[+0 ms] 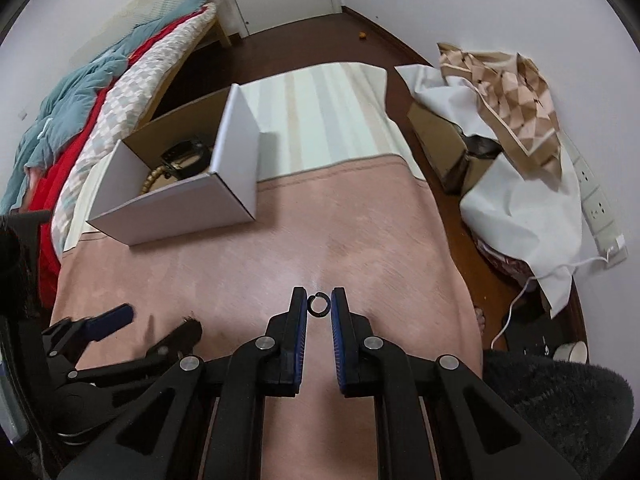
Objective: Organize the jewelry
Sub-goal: 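Grasp the small silver charm with the left gripper while the right holds the ring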
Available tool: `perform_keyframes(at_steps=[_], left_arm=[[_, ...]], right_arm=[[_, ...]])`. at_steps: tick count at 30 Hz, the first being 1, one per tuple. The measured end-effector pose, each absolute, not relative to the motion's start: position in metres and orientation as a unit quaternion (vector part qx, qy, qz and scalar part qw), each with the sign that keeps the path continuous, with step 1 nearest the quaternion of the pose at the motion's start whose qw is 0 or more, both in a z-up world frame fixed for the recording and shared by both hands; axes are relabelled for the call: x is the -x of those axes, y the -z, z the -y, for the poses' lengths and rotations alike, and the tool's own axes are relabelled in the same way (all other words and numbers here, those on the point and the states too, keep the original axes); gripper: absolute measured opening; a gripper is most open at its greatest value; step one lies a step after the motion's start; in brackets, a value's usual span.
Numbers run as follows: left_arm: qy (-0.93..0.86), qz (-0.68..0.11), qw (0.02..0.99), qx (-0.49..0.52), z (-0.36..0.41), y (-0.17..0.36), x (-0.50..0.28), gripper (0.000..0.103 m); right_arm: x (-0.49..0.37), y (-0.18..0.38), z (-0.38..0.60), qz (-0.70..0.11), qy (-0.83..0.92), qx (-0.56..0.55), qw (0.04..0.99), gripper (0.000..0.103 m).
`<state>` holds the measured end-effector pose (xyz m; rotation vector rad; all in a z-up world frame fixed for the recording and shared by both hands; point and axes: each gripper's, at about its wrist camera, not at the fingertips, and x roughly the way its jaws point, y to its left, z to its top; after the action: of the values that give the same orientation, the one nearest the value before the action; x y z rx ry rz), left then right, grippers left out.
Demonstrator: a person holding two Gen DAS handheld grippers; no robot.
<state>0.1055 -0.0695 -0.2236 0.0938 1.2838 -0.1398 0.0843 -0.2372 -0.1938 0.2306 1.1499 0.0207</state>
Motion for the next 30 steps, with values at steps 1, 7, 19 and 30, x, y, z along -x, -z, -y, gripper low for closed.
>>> perform_keyframes(at_steps=[1, 7, 19, 30], left_arm=[[0.068, -0.599, 0.796, -0.045, 0.071, 0.225, -0.107, 0.047], [0.073, -0.595, 0.799, -0.047, 0.077, 0.227, -0.110, 0.027], [0.089, -0.582, 0.806, -0.052, 0.079, 0.221, -0.107, 0.006], [0.091, -0.528, 0.843, -0.033, 0.053, 0.154, -0.116, 0.006]], right_arm=[[-0.084, 0.195, 0.238, -0.543, -0.009, -0.109, 0.833, 0.013], [-0.084, 0.195, 0.242, -0.542, -0.005, -0.112, 0.833, 0.013], [-0.084, 0.188, 0.243, -0.535, -0.005, -0.115, 0.837, 0.013], [-0.098, 0.136, 0.235, -0.492, -0.039, -0.139, 0.858, 0.013]])
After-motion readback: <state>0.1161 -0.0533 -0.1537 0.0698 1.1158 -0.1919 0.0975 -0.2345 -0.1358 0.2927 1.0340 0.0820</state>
